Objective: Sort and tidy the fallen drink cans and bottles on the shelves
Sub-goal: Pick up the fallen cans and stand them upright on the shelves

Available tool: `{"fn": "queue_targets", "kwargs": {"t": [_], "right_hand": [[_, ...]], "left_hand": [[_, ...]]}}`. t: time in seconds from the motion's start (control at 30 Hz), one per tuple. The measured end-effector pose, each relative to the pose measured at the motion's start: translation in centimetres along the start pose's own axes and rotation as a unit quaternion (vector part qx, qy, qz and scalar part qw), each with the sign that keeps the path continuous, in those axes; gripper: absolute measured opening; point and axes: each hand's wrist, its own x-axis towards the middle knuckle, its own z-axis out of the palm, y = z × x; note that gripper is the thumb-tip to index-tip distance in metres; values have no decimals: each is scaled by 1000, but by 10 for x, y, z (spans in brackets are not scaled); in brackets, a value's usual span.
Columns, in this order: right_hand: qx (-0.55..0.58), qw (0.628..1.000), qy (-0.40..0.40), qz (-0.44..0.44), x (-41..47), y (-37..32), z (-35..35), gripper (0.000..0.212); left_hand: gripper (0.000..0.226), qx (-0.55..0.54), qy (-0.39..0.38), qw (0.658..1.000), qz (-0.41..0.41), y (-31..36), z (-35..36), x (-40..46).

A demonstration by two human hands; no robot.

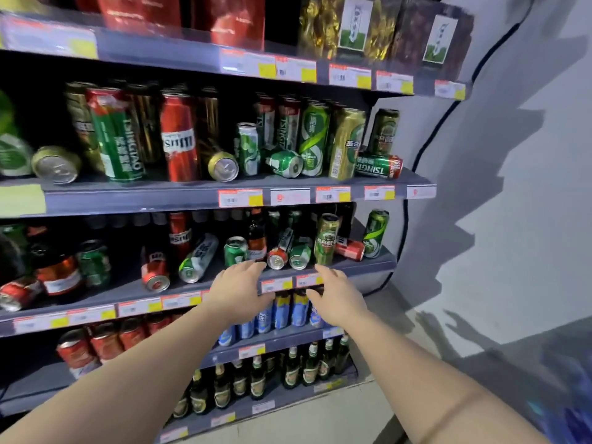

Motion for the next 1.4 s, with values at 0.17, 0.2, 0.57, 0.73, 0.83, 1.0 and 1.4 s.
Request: {"fn": "queue_targets", "kwargs": {"t": [0.17,0.2,0.57,0.73,0.83,1.0,1.4], "right_hand": [[21,1000,5,-8,88,44,-3,62],[29,1000,5,-6,106,54,-5,63],[153,988,17,18,255,123,-15,92],[221,975,-16,-14,290,126,1,86],[236,971,-34,-12,295,125,11,66],[231,973,5,-22,278,126,13,65],[239,961,34,-138,180,66,-61,71]], "left_hand": [[74,-22,23,999,5,23,19,85],[74,-27,23,999,2,28,24,102],[74,-59,-15,996,-63,58,76,238],[80,-85,-13,994,-74,57,97,271],[85,-94,-4,993,-69,55,112,283],[74,-120,9,991,-63,62,121,290],[64,-385,64,918,73,62,48,217]]}}
